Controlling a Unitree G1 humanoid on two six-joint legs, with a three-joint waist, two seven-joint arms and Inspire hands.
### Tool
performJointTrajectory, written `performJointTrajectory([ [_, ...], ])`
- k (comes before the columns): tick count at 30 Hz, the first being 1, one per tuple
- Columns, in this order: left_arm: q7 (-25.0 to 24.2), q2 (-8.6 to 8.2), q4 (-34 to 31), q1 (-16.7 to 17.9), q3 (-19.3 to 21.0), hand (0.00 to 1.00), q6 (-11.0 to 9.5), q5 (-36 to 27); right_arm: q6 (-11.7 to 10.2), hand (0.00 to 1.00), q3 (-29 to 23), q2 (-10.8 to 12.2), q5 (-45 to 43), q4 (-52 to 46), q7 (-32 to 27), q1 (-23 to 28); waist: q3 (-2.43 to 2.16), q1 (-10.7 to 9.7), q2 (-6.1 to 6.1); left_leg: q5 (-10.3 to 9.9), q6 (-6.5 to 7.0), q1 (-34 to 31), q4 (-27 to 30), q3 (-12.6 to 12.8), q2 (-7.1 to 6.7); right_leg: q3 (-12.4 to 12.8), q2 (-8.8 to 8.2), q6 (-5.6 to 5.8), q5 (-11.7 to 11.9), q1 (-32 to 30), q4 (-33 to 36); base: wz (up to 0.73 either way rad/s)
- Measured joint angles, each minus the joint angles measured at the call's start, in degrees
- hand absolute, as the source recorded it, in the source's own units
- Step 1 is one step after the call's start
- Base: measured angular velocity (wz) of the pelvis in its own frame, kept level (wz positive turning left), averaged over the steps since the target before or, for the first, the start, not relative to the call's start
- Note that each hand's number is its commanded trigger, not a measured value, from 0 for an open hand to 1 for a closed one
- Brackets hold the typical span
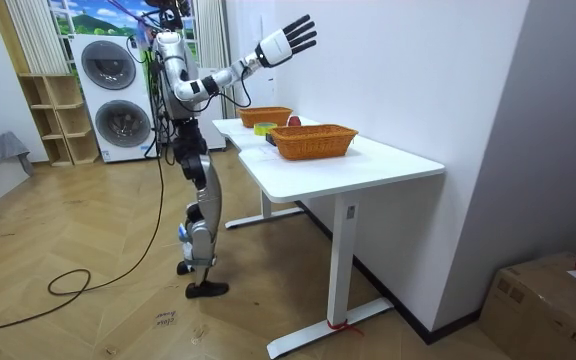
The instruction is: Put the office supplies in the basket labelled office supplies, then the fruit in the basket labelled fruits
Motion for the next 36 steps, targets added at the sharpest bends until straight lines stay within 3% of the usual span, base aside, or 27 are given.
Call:
performJointTrajectory([
  [7, -0.2, 0.26, 0.0, -1.1, 0.0, 0.00, 0.1, 0.0, 0.6, 0.00, 2.4, 0.0, -6.5, 2.3, 5.5, 0.2, 0.05, 1.5, 0.11, 0.0, -0.07, 0.0, 0.1, -1.0, 0.04, -0.4, 0.04, -0.07, 0.2, 0.8, -1.0, 0.06],
  [15, -1.2, 0.23, 0.1, -1.3, 0.0, 0.00, 1.4, 0.1, 1.4, 0.00, 3.9, 0.0, -11.2, 4.7, 8.8, 0.3, -0.01, 1.6, 0.71, 0.0, -0.07, 0.2, 0.2, -1.5, 0.03, -1.1, 0.03, -0.10, 0.2, 1.3, -1.1, 0.03],
  [19, -2.5, 0.21, 0.1, -1.2, 0.0, 0.00, 1.9, 0.0, 2.5, 0.00, 5.0, 0.0, -17.5, 5.7, 11.1, 0.4, -0.32, 1.6, 1.75, 0.0, -0.07, 0.2, 0.2, -1.5, 0.06, -1.7, -0.04, -0.12, 0.3, 1.3, -1.0, 0.00],
  [22, -2.5, 0.20, 0.0, -1.7, -0.1, 0.00, 2.0, 0.0, 2.7, 0.00, 6.5, 0.0, -20.6, 7.0, 12.4, 0.4, -0.27, 1.7, 1.98, 0.1, -0.15, 0.1, 0.2, -1.5, 0.08, -1.6, 0.00, -0.14, 0.3, 1.3, -1.0, 0.00],
  [25, -2.6, 0.23, -0.1, -2.0, -0.4, 0.00, 2.0, 0.0, 3.8, 0.00, 7.8, 0.0, -24.0, 7.4, 14.6, 0.4, -0.34, 1.7, 1.90, 0.1, -0.16, 0.1, 0.2, -1.4, 0.08, -1.3, 0.00, -0.14, 0.3, 1.2, -0.9, 0.00],
  [30, -2.7, 0.36, -0.5, -2.4, -1.4, 0.00, 1.9, 0.0, 3.8, 0.00, 9.8, 0.0, -28.5, 8.0, 17.8, 0.4, -0.46, 1.7, 1.13, 0.1, -0.15, 0.2, 0.2, -1.3, 0.05, -1.0, 0.01, -0.14, 0.3, 1.3, -0.9, 0.00],
  [36, -3.7, 1.03, 0.1, -3.4, -2.2, 0.00, 1.6, 0.0, 4.6, 0.00, 10.7, 0.0, -31.0, 11.4, 20.2, 0.6, 0.15, 2.1, -0.44, 0.1, -0.15, 0.2, 0.2, -1.4, 0.02, -1.2, -0.04, -0.15, 0.3, 1.3, -1.0, 0.00],
])
